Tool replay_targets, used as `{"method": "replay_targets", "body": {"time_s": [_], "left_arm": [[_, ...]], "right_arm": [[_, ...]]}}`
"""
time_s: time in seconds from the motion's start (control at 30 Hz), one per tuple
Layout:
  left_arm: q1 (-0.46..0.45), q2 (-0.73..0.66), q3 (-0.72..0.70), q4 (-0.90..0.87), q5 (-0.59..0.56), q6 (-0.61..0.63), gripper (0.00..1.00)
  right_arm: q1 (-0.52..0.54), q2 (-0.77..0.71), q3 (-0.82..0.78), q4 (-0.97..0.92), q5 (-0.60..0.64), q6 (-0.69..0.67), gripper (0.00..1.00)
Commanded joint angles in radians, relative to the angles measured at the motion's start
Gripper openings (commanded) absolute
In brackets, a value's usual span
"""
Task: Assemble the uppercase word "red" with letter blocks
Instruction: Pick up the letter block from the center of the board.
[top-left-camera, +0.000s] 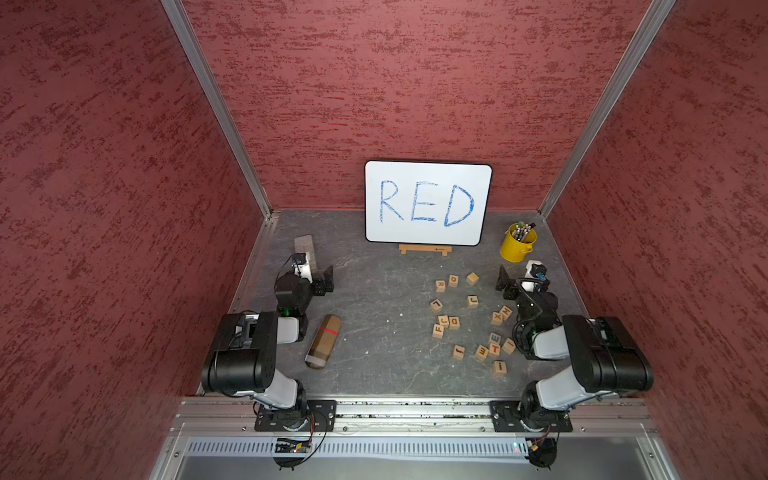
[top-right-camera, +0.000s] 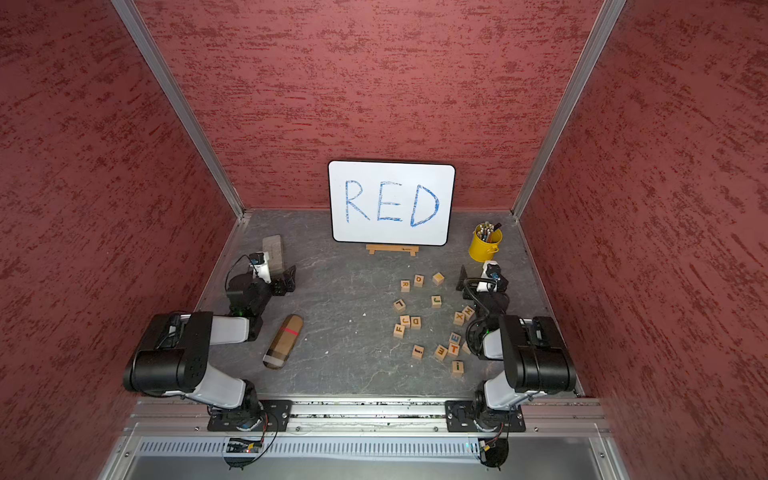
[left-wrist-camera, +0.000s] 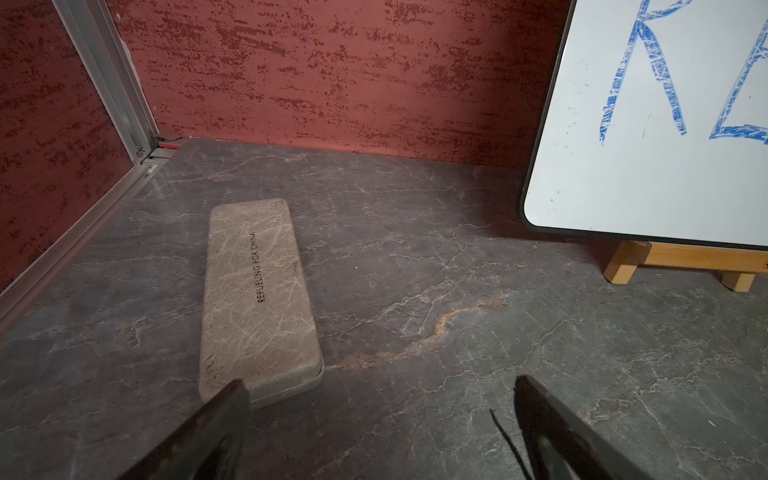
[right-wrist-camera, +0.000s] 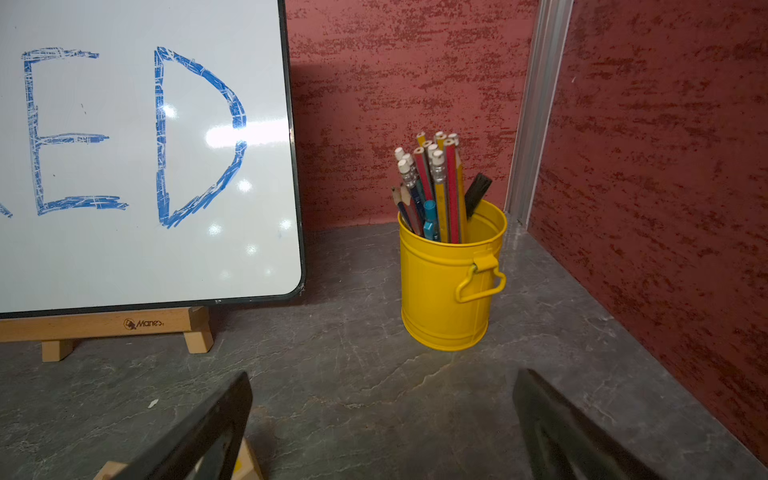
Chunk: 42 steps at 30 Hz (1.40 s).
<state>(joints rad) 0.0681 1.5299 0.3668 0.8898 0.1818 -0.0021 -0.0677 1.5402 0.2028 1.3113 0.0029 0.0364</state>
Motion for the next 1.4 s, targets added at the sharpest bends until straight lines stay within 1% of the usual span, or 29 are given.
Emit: {"method": "replay_targets", "body": {"time_s": [0.0,0.13,1.1,1.17,1.27,1.37], "left_arm": [[-0.001,0.003,0.014,0.000,-0.003,0.015,0.99],[-0.013,0.001,0.012,0.001,-0.028,0.021,1.00],[-0.016,0.001,0.014,-0.002,-0.031,0.023,0.99],[-0.014,0.001,0.014,-0.002,-0.030,0.022,0.99],[-0.008,-0.005,0.014,-0.002,-0.010,0.024,0.99],[-0.016,-0.059,0.055,-0.125,-0.011,0.033,0.99]], "right_arm": [[0.005,-0.003,0.017,0.006,-0.012,-0.009,0.99],[0.006,-0.002,0.018,0.004,-0.012,-0.008,0.99],[0.005,-0.004,0.018,0.005,-0.009,-0.007,0.99],[0.004,-0.027,0.034,-0.042,0.029,0.010,0.99],[0.005,-0.116,0.070,-0.163,0.043,0.011,0.99],[0.004,-0.212,0.108,-0.293,0.057,0.014,0.99]]}}
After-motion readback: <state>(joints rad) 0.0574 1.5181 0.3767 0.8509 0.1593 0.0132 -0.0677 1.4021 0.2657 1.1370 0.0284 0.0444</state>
